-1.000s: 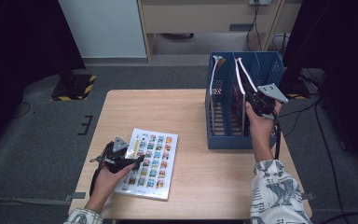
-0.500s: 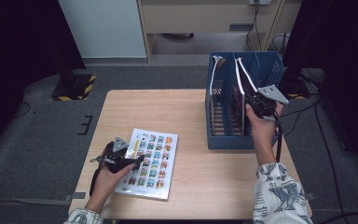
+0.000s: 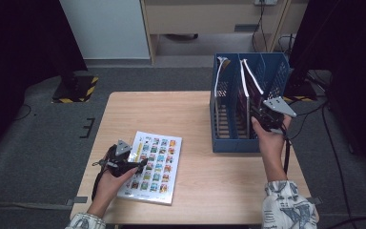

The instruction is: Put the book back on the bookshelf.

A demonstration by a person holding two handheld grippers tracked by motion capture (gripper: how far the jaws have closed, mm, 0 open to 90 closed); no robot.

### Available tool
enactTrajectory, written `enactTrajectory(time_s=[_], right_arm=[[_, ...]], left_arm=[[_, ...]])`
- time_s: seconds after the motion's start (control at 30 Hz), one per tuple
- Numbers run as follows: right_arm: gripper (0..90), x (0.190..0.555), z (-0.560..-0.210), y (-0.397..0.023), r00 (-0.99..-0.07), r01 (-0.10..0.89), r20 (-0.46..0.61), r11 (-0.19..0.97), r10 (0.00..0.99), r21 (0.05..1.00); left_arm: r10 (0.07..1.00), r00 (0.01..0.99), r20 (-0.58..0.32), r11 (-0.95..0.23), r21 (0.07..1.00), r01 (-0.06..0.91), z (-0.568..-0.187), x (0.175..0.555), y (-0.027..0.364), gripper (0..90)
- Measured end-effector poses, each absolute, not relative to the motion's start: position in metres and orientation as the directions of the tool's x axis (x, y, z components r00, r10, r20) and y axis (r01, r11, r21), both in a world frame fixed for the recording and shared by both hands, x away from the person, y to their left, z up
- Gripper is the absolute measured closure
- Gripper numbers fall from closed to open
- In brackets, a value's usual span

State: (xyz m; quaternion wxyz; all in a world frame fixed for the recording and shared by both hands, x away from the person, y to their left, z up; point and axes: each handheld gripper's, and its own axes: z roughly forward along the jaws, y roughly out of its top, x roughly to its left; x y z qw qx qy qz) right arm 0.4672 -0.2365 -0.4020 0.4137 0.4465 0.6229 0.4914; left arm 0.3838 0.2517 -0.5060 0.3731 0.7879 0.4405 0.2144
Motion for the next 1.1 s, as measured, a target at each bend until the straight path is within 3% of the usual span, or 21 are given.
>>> enactTrajectory(time_s=[0.7,1.1], right_arm=[[73.6,0.449,-0.404,-0.235,-0.283,0.139,-0.059,0.102,0.957,0.985],[67.8,0.436,-0.405,-0.237,-0.268,0.131,-0.061,0.100,0.961,0.986]], left_arm=[[0.850,0.526,0.010,-0.336,0.781,0.527,-0.505,0.384,0.250,5.6],[0.850,0.527,0.007,-0.332,0.782,0.527,-0.504,0.385,0.250,5.6]])
